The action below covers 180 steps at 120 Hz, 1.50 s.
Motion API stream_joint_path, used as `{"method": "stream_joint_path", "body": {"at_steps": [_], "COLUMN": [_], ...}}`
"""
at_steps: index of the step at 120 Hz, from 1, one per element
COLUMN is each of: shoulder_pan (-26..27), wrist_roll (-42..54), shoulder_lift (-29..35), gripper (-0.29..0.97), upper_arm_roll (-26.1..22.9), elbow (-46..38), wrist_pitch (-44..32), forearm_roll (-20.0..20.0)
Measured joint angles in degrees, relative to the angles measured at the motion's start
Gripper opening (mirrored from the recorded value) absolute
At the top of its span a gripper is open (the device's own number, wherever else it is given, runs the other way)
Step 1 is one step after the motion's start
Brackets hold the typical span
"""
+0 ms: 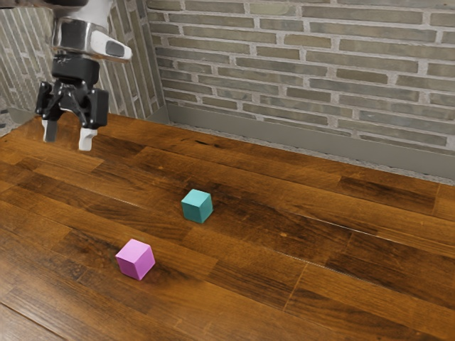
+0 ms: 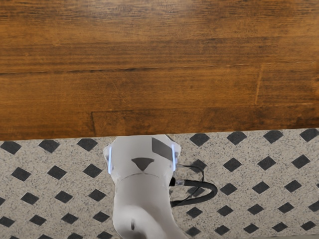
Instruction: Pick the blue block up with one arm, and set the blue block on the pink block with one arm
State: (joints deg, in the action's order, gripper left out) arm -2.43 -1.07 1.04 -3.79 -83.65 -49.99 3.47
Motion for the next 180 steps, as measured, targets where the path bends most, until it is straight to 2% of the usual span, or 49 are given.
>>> {"method": "stream_joint_path", "body": {"at_steps": [12,29,45,60,70,80,109,156,180], "shoulder_pan": [0.7,-1.2,-1.6,-1.6,-1.6,-1.7,-1.7,-2.8,-3.6], "wrist_roll": [-0.5,-1.1,-0.9,-0.4,-0.2,0.0,0.7,1.8,2.1], "shoulder_lift": [-3.4,-21.8,-31.3,-34.9,-31.7,-31.4,-34.3,-36.7,-37.9], "gripper": [0.68,0.68,0.68,0.68,0.68,0.68,0.68,0.67,0.54], "upper_arm_roll": [0.5,0.7,0.2,-1.6,-1.6,-1.7,-1.9,-1.9,-2.4], "elbow": [-1.8,4.3,2.4,0.2,-8.4,-10.7,-7.8,-9.0,-8.5], "wrist_pitch": [-14.9,-30.9,-46.2,-58.1,-65.6,-71.3,-79.1,-82.1,-83.0], "forearm_roll": [0.5,0.3,-1.9,-4.0,-4.5,-4.9,-5.5,-5.5,-5.3]}}
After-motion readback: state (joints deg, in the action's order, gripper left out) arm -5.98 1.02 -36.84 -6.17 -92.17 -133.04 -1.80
